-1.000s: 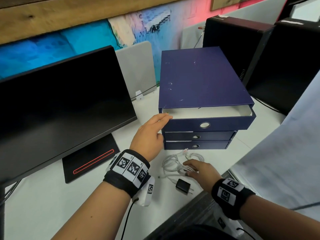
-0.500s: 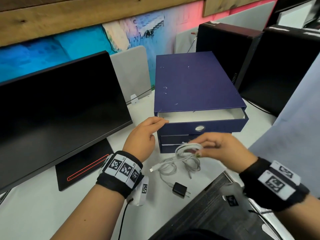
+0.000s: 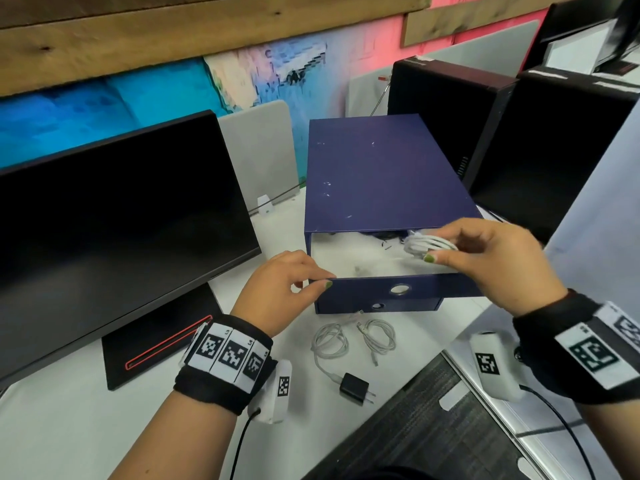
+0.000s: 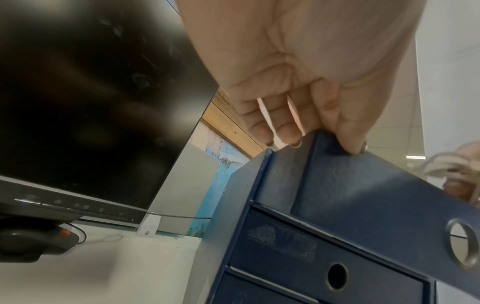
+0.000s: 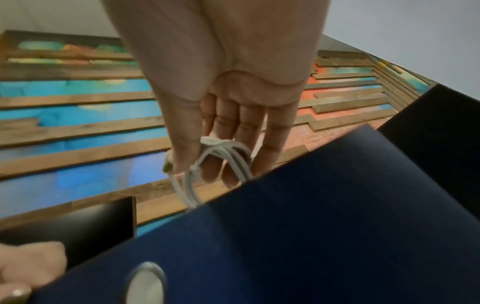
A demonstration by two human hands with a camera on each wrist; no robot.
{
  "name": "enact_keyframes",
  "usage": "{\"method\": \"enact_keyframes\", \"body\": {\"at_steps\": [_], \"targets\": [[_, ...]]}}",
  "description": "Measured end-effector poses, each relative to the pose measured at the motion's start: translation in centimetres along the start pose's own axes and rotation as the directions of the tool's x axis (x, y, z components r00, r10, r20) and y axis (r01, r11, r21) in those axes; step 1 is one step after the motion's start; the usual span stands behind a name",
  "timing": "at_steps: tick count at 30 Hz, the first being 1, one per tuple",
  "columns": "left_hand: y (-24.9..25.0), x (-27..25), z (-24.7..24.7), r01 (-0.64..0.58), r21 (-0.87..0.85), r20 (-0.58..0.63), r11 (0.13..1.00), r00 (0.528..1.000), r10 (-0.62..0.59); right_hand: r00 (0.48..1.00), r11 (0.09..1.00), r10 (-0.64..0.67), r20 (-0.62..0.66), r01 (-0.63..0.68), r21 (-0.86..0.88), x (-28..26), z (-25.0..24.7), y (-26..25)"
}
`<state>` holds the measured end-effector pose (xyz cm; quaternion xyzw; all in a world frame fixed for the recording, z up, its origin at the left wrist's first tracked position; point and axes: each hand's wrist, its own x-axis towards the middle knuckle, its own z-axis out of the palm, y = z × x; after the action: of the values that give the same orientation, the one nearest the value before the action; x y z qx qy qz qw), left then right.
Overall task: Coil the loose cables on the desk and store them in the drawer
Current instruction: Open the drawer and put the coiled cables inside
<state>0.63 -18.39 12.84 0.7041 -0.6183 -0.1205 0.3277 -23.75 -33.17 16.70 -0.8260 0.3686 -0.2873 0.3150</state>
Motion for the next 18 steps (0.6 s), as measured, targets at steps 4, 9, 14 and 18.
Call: {"method": "enact_keyframes", "body": {"at_steps": [4,9,14,18], "targets": [[0.3,-0.6,-0.2,-0.016,-0.046,0.017,0.999,1.0,0.017,1.0,0.957,0.01,-0.027,-0.018,-0.289,0.1,0.6,0.5],[0.2,-0.6,-0.2,0.001,-0.104,0.026,0.995,1.0,0.002,0.996,0.828,0.086,0.007,-0.067,-0.557,0.7,0.6,1.1],[0.0,-0.6,-0.1,0.013,-0.115,0.038,0.993,0.999,-0.008,0.951,0.814,0.186,0.248,-0.008,-0.581,1.3,0.5,0.7],[0.1,-0.7,-0.1,0.02,-0.144,0.035,0.989,0.999,-0.015,0.936,0.807,0.221,0.275,-0.017,-0.591,1.4,1.0,0.9]]}}
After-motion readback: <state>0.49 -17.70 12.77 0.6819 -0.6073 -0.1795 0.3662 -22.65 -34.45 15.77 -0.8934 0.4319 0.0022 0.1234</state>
